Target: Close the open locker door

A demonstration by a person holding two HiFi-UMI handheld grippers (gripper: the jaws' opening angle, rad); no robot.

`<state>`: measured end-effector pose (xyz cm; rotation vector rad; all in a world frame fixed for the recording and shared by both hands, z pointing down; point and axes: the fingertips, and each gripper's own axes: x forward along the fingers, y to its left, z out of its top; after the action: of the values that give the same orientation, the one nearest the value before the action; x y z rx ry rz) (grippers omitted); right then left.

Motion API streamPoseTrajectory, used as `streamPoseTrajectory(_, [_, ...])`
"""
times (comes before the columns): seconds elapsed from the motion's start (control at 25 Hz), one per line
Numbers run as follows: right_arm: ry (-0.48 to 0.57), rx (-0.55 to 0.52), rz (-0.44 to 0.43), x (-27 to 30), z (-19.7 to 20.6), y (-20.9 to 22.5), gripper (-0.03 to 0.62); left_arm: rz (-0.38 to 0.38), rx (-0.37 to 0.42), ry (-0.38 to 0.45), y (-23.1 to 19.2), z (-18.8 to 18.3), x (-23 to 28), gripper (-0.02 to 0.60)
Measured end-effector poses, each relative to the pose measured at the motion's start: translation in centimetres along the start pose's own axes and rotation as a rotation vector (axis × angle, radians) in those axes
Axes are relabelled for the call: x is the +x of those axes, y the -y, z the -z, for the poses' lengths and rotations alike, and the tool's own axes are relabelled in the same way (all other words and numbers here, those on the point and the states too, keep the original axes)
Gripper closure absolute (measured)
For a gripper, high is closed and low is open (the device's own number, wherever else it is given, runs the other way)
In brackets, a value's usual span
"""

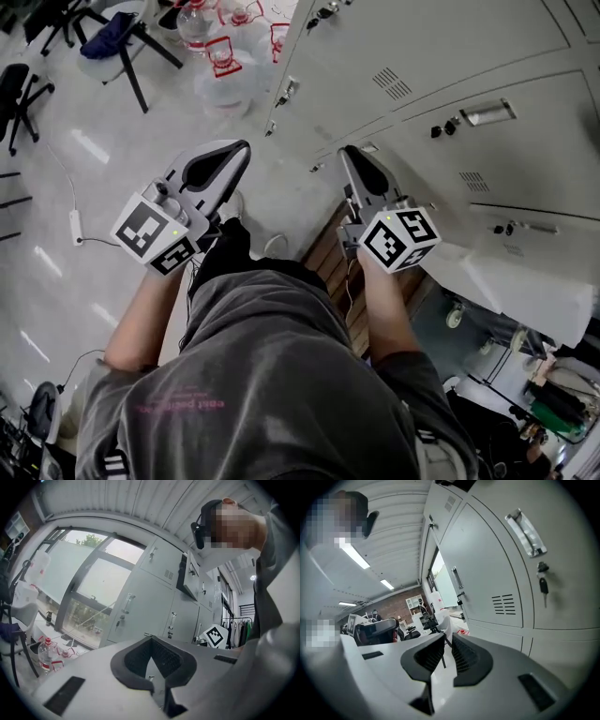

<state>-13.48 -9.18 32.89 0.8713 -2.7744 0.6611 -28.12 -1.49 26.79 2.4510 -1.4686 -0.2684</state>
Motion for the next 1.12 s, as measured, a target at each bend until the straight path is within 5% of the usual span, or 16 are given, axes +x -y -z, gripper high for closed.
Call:
streamPoseTrajectory(0.6, [0.162,-0.015,0.007,-12.5,-2.8,-0.3,0.534,0.060,0.110,0.017,10.3,-2.4,0.5,0.568])
streamPoseTrajectory(1.12, [0.259,0.049,0.158,-14.8,-4.2,0.0,0.537,0.229,0.130,-0.041,9.5,-4.2,3.1,0.568])
